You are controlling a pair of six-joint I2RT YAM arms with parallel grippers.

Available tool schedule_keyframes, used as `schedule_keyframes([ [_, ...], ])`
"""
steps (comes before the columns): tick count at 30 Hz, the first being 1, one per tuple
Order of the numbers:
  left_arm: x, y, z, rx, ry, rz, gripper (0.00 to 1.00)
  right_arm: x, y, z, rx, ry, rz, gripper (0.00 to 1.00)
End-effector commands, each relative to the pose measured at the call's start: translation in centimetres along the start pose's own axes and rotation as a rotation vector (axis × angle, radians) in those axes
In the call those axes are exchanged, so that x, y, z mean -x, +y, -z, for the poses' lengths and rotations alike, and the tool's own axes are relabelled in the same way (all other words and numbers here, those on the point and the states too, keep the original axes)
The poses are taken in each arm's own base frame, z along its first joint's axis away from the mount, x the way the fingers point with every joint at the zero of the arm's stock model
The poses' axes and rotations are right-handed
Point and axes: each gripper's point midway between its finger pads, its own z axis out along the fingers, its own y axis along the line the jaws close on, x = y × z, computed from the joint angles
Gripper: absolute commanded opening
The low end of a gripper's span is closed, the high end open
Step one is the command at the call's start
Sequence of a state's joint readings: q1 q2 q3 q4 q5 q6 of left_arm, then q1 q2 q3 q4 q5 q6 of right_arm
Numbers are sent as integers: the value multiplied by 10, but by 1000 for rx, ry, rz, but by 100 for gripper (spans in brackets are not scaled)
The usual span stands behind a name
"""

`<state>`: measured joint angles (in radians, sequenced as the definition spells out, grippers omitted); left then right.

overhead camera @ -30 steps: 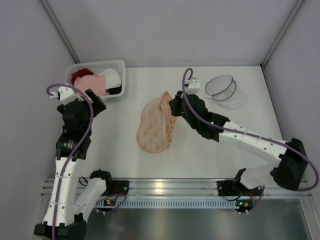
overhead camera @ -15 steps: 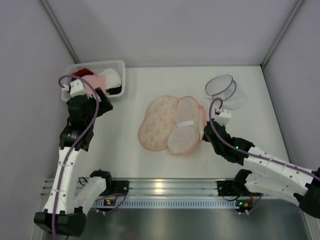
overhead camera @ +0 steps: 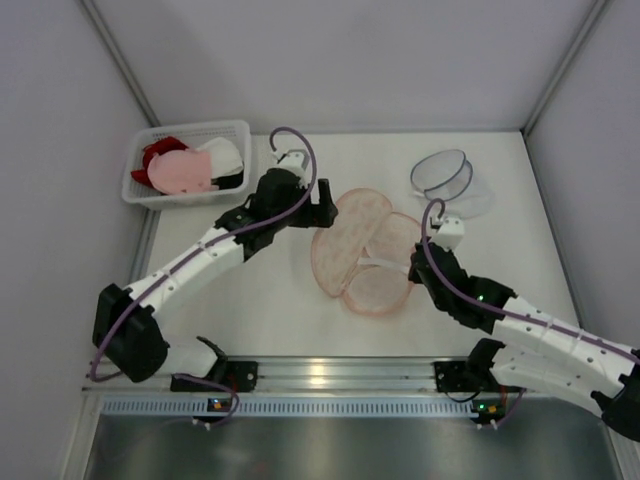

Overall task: Place the bra in the laundry bag and zip it closed
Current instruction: Open the laundry bag at the center of the board.

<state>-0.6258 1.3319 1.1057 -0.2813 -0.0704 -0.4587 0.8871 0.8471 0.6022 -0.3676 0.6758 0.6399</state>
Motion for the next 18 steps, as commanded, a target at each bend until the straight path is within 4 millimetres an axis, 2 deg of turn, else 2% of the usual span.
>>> schedule_keyframes([
  [1, 35, -21, -22, -31, -105, -50, 98, 27, 5, 10, 40, -61, -10, 0],
  [3, 30, -20, -35, -31, -77, -131, 98, 32, 4, 14, 49, -76, -5, 0],
  [4, 26, -23, -48, -39, -51, -159, 98, 33, 3, 15, 49, -79, -5, 0],
  [6, 28, -25, -59, -48, -43, -205, 98, 35, 2, 17, 54, -87, -7, 0],
  [7, 22, -20, -71, -29, -21, -217, 98, 36, 3, 18, 57, -89, -8, 0],
  [10, 20, -5, -88, 61, -4, -229, 98, 38, -2, 20, 41, -94, -7, 0],
  [11, 10, 3, -98, 93, 23, -234, 98, 38, -4, 21, 38, -97, -5, 0],
  [14, -8, 18, -112, 137, 67, -228, 98, 37, -8, 21, 24, -104, 6, 0],
  [18, -21, 26, -123, 110, 114, -176, 98, 37, -10, 19, 13, -104, 25, 0],
])
